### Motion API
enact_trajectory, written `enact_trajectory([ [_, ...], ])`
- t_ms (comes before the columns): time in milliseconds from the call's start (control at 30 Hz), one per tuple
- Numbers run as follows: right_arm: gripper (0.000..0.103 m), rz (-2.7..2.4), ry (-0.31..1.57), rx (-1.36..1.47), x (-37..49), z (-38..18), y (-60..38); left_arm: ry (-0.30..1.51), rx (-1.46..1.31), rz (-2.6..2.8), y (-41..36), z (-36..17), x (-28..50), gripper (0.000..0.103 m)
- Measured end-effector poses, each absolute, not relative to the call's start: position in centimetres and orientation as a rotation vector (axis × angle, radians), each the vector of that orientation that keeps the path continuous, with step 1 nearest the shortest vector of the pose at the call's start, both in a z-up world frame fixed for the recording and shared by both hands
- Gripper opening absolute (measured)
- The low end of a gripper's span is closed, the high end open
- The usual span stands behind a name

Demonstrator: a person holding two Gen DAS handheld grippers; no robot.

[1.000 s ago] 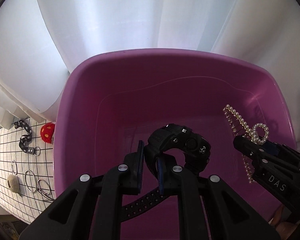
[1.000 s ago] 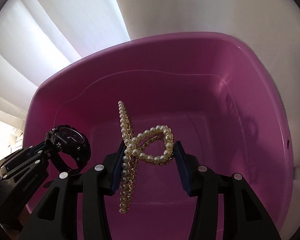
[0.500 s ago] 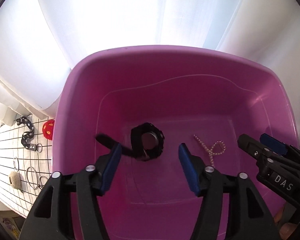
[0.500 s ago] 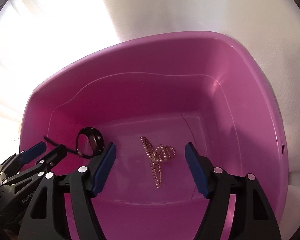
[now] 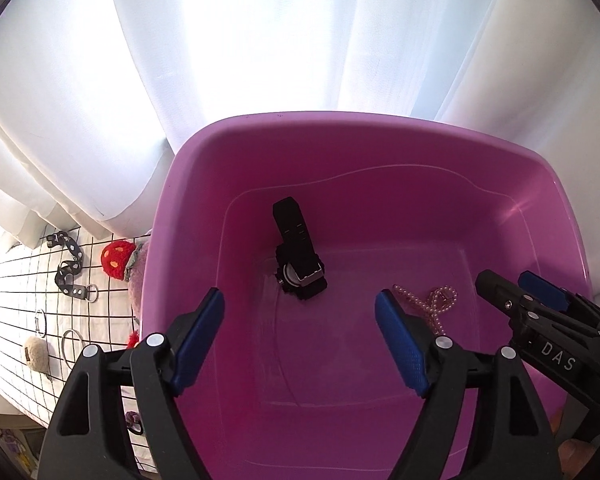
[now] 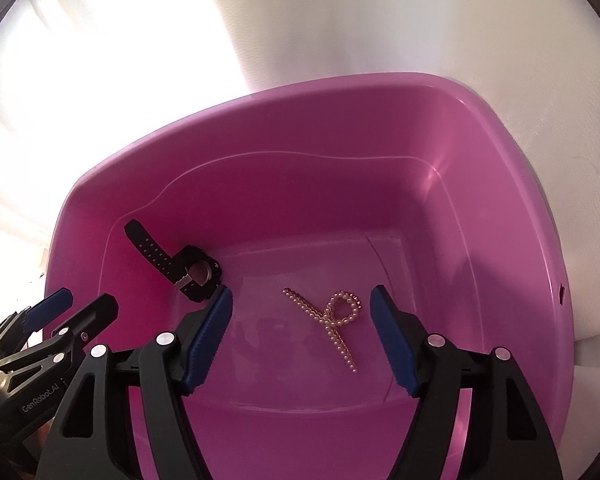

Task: Organize jewelry
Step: 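Withdraw both open tools from the tub back over the table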

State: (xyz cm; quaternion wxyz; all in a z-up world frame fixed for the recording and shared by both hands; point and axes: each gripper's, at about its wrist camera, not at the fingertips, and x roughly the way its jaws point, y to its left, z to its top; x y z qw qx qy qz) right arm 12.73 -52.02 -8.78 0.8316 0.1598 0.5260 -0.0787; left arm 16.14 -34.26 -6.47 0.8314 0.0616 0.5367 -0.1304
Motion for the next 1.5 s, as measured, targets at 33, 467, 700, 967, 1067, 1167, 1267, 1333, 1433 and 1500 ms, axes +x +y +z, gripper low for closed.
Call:
enact_trajectory([
  [33, 0.068, -0.162, 1.11, 0.339, 12.5, -8.4, -51.9, 1.134, 0.124, -0.278, -34.0, -6.3, 16.0, 0.076],
  [467, 0.071, -0.067, 1.032, 0.298, 10.7, -4.5, -47.6, 1.023, 0.034, -0.271, -27.5, -2.0, 12.2, 0.08],
  [700, 0.071, -0.032, 0.972, 0.243, 10.2, -2.3, -42.2, 0.969, -0.012, -0.243, -21.9, -0.4, 10.8, 0.092],
  [967, 0.079, 0.024, 0.907, 0.21, 10.0, -0.5, -34.1, 0.934, -0.03, -0.196, -12.5, 0.3, 9.9, 0.096],
  [1067, 0.081, 0.047, 0.891, 0.208, 9.9, -0.3, -30.8, 0.924, -0.032, -0.156, -8.2, 0.1, 9.7, 0.096],
  [1167, 0.081, 0.068, 0.899, 0.207, 9.7, -0.5, -27.9, 0.922, -0.029, -0.117, -3.8, -0.4, 9.4, 0.097],
  [1267, 0.081, 0.072, 0.892, 0.217, 9.2, -0.5, -25.3, 0.926, -0.027, -0.081, 0.6, -1.3, 9.2, 0.097],
  [1333, 0.081, 0.068, 0.885, 0.219, 8.9, -0.6, -23.5, 0.93, -0.028, -0.063, 3.5, -1.9, 9.0, 0.097],
  [1433, 0.081, 0.057, 0.881, 0.213, 8.3, -0.8, -21.2, 0.95, -0.034, -0.05, 7.1, -3.5, 8.8, 0.097],
  [1500, 0.081, 0.049, 0.879, 0.217, 7.7, -1.3, -19.6, 0.958, -0.039, -0.049, 9.1, -4.5, 8.6, 0.097],
])
